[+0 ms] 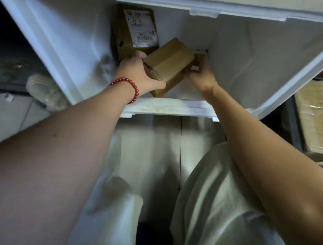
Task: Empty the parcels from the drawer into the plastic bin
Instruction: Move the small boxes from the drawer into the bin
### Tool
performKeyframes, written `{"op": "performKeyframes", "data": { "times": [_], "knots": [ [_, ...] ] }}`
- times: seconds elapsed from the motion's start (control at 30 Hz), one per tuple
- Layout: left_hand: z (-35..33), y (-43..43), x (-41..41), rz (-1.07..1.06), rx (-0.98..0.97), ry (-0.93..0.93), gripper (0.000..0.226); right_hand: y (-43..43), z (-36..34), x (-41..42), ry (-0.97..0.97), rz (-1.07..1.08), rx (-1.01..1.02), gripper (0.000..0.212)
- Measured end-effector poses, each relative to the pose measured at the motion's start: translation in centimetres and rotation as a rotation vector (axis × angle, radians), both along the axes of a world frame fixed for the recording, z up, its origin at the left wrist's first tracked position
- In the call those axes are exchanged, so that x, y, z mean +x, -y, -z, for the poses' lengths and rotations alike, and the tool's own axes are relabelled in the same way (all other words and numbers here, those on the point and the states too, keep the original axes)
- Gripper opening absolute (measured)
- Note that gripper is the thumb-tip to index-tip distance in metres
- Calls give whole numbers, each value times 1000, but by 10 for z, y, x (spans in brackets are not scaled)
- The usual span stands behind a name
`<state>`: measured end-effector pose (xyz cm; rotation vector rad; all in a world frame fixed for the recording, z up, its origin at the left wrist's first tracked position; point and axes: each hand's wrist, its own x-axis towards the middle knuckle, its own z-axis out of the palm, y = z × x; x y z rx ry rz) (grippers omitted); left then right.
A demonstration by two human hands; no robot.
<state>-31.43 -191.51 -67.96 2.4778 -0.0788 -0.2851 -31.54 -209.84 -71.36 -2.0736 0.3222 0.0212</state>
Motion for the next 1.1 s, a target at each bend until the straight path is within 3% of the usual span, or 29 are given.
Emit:
{"op": "performKeyframes", "data": {
  "times": [0.1,0.37,0.6,0.73,0.93,1.1],
  "knots": [
    [-18,-1,-24,2,-57,62,87,4,-21,-30,76,-9,-28,49],
    [-84,-14,-97,103,-198,187,92,8,-70,-125,262,50,130,52],
    [-93,-28,-149,45,-479,56,74,-2,-88,-183,306,101,295,49],
    [-97,-24,-160,25,-451,33,59,-2,-90,-197,284,167,304,46],
    [-96,-24,-162,-114,-485,121,28,-4,-90,-198,202,72,262,55],
    [-98,-18,-165,-68,-433,146,37,-5,-90,-196,162,94,225,58]
  ]
}}
